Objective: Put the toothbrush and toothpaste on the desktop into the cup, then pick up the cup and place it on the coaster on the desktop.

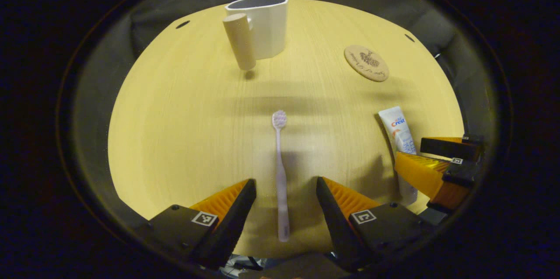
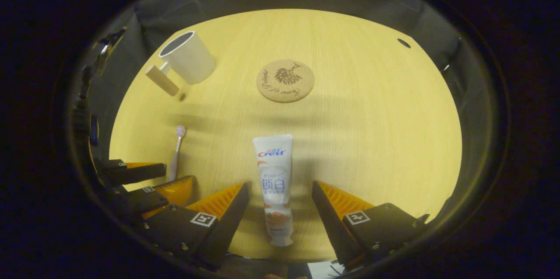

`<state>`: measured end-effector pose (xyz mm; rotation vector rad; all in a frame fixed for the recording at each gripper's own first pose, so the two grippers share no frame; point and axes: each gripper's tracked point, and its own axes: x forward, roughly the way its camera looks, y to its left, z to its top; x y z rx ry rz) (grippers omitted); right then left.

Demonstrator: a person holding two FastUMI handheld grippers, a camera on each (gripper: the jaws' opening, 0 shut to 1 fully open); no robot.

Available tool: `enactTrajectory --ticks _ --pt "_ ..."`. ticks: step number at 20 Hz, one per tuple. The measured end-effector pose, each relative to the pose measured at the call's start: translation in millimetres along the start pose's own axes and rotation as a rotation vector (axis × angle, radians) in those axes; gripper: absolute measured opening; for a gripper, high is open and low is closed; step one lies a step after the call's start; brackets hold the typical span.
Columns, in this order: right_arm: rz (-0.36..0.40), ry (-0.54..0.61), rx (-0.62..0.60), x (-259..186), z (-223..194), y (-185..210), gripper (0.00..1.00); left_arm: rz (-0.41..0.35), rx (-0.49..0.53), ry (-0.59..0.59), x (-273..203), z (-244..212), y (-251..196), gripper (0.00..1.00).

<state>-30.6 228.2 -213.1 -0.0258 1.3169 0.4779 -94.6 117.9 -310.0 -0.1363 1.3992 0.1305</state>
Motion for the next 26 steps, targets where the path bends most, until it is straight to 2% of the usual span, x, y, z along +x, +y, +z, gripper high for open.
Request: enactTrajectory --ticks 1,2,3,4,6,7,8,9,10,11,12,13,14,15,16,17,18,20,21,23,24,26 --pt "0.006 0.019 0.001 2 0 1 0.91 0.008 0.009 0.01 -1 0 1 1.0" --pt "0.01 0.036 0.005 3 -3 1 0.91 0.018 0.012 0.021 -1 -1 1 1.0" --pt "0.013 0.045 0.007 4 -2 2 0.91 0.02 0.012 0.026 0 -1 0 0.91" --pt "0.014 0.05 0.006 6 -3 2 0.91 0.02 0.015 0.031 0 -1 -1 0.77" --pt "0.012 0.06 0.005 8 -4 2 0.91 0.02 0.009 0.043 0 -3 -3 0.77" --pt "0.015 0.065 0.003 8 -3 4 0.91 0.023 -0.002 0.049 0 -3 -4 0.6" --pt "0.01 0.069 0.002 9 -5 2 0.9 0.023 -0.009 0.052 0 -3 -4 0.63" --pt "0.008 0.074 0.0 10 -4 3 0.82 0.028 -0.027 0.054 -1 -3 -4 0.59" --pt "0.005 0.069 -0.005 11 -5 2 0.79 0.026 -0.029 0.054 0 -3 -4 0.45" --pt "-0.005 0.063 -0.008 10 -2 1 0.77 0.022 -0.023 0.054 0 -3 -4 0.39" --pt "-0.014 0.066 -0.003 11 -5 -1 0.68 0.028 -0.018 0.048 0 -1 -2 0.39" --pt "-0.016 0.067 -0.007 10 -4 -3 0.57 0.027 -0.038 0.039 0 -1 -4 0.28" --pt "-0.028 0.053 -0.002 13 -1 -5 0.57 0.023 -0.036 0.032 1 -1 -3 0.18" --pt "-0.025 0.051 0.039 7 1 -6 0.33 0.021 -0.035 0.028 -1 0 -3 0.19" --pt "-0.018 0.04 0.042 10 -1 -7 0.37 0.018 -0.027 0.014 0 -1 -3 0.19" --pt "-0.022 0.033 0.049 11 1 -10 0.37 0.017 -0.021 -0.005 -1 1 -2 0.19" --pt "-0.013 0.026 0.056 12 -1 -8 0.24 0.013 -0.014 -0.015 0 -1 -2 0.12" --pt "0.001 -0.012 0.056 11 2 -9 0.25 0.004 0.005 -0.034 -1 0 -2 0.12" --pt "0.016 -0.023 0.04 13 3 -6 0.18 0.0 0.009 -0.042 0 0 -2 0.12" --pt "0.027 -0.05 0.023 11 2 -7 0.18 -0.019 0.007 -0.066 -2 1 -4 0.12" --pt "0.047 -0.066 0.023 9 2 -4 0.18 -0.039 0.003 -0.088 -1 3 -5 0.12" --pt "0.138 -0.09 0.055 5 2 9 0.18 -0.078 -0.026 -0.123 -3 5 -6 0.12"
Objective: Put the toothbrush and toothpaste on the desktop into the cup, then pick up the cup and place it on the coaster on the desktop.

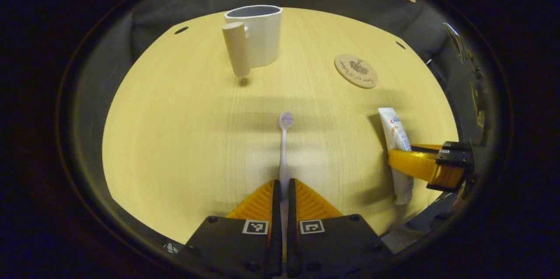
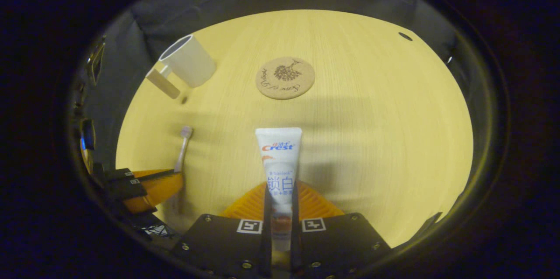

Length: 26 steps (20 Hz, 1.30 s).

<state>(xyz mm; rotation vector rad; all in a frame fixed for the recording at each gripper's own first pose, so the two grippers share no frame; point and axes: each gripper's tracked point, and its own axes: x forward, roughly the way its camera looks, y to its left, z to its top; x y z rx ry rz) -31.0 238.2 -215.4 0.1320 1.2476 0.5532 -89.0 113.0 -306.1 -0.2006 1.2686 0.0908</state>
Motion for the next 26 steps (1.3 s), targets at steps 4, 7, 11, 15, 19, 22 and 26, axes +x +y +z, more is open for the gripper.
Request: enactTrajectory --ticks 4,7,11,15,19,22,26 --pt "0.08 -0.092 0.033 -14 12 8 0.18 -0.022 -0.069 -0.108 -12 14 5 0.12" --pt "0.089 -0.183 0.003 -32 30 12 0.18 -0.053 -0.113 -0.173 -29 21 1 0.12" --pt "0.124 -0.272 -0.009 -52 53 24 0.18 -0.093 -0.112 -0.262 -54 35 -10 0.11" --pt "0.115 -0.352 -0.067 -71 75 32 0.18 -0.133 -0.115 -0.376 -85 61 -16 0.12" --pt "0.111 -0.432 -0.113 -89 97 41 0.18 -0.163 -0.089 -0.516 -120 83 -8 0.12" --pt "0.116 -0.477 -0.127 -99 114 50 0.18 -0.186 -0.073 -0.613 -139 102 -3 0.11" --pt "0.12 -0.535 -0.146 -104 139 61 0.18 -0.191 -0.055 -0.741 -158 130 6 0.11"
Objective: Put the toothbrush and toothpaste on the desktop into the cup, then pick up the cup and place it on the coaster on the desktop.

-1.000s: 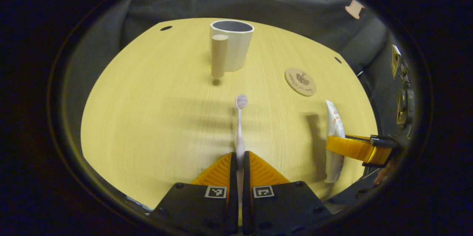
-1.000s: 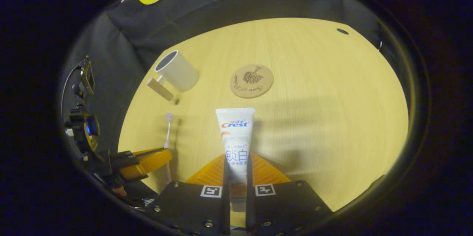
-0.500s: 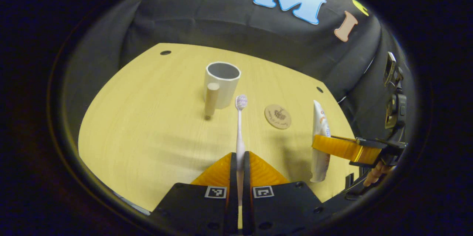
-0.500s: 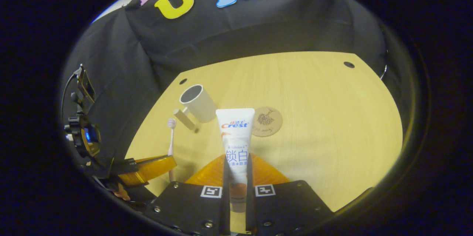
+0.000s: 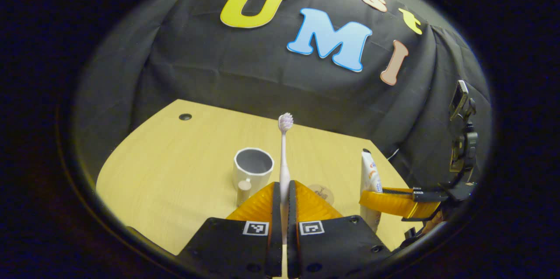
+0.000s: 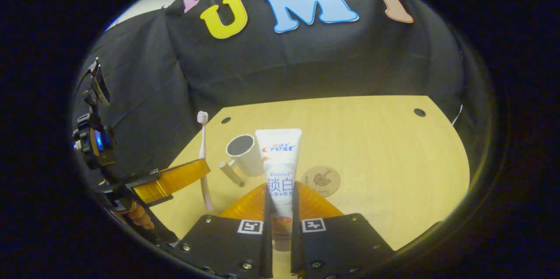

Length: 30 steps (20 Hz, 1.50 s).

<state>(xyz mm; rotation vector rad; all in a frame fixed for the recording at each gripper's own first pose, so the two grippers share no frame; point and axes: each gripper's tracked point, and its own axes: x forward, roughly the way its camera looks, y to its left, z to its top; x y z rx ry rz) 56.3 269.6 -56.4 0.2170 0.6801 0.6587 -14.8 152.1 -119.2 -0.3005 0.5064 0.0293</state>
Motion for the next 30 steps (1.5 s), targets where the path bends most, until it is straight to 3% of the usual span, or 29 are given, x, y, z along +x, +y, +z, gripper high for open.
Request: enactTrajectory --ticks 7,14,22,25,26,28,30 --pt "-0.006 -0.082 -0.012 15 34 13 0.18 -0.02 0.063 -0.187 32 37 7 0.11" --pt "-0.062 -0.075 -0.023 19 32 10 0.18 -0.022 0.069 -0.343 76 73 30 0.11" --pt "-0.111 -0.069 -0.02 20 27 6 0.18 0.007 0.067 -0.285 134 46 57 0.11" --pt "-0.099 -0.069 -0.008 26 31 10 0.17 0.016 0.077 -0.23 143 25 63 0.11" --pt "-0.092 -0.071 0.0 29 32 12 0.17 0.02 0.076 -0.217 143 20 65 0.17" --pt "-0.072 -0.084 0.017 36 42 16 0.18 0.04 0.076 -0.186 143 11 70 0.19" --pt "-0.053 -0.105 0.02 44 54 22 0.18 0.025 0.063 -0.164 140 6 70 0.14"
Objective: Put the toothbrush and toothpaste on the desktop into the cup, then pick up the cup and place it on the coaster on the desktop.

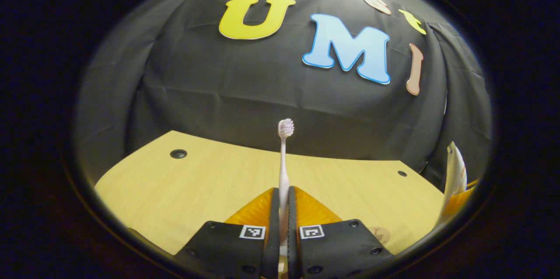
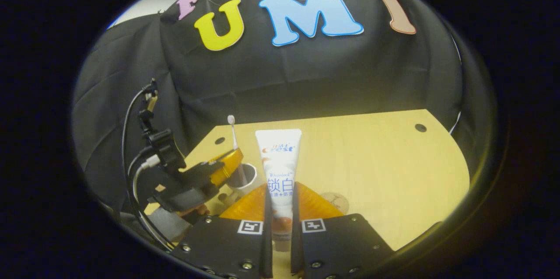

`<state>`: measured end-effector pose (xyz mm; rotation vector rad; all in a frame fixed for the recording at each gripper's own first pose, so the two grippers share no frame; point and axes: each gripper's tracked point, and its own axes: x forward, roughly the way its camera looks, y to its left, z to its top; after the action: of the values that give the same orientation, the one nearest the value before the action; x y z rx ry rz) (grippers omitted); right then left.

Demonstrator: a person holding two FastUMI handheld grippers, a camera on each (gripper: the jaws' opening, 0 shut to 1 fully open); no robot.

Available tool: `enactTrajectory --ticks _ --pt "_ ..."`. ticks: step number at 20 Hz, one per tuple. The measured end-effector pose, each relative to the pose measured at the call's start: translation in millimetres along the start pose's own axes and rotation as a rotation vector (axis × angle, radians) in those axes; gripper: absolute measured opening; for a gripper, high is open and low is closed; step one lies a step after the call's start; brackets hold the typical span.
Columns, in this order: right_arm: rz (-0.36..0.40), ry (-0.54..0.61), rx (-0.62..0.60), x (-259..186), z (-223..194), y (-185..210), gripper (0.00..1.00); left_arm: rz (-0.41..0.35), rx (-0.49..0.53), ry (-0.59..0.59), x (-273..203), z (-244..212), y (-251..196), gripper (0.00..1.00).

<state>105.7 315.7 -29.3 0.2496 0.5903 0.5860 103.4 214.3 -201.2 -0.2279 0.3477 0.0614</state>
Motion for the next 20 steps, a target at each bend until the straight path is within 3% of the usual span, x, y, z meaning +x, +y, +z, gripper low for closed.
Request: enactTrajectory --ticks 2,3,8,9,12,14,20 --pt "0.014 -0.02 -0.012 10 8 6 0.17 -0.014 -0.009 0.009 -5 -1 -2 0.23" --pt "0.023 -0.029 -0.017 14 11 10 0.17 -0.029 -0.011 0.016 -8 -1 -5 0.22" --pt "0.081 -0.075 -0.011 39 27 36 0.18 -0.044 -0.043 0.044 -30 -2 -4 0.72" --pt "0.091 -0.087 -0.013 44 32 40 0.17 -0.038 -0.049 0.043 -37 0 -1 0.87" --pt "0.117 -0.132 -0.011 58 43 51 0.17 0.021 -0.064 0.053 -61 0 16 0.82" --pt "0.142 -0.157 -0.008 68 51 60 0.17 0.049 -0.089 0.064 -76 1 24 0.99" --pt "0.171 -0.218 -0.06 98 61 81 0.17 0.117 -0.123 0.095 -113 -6 51 0.95"
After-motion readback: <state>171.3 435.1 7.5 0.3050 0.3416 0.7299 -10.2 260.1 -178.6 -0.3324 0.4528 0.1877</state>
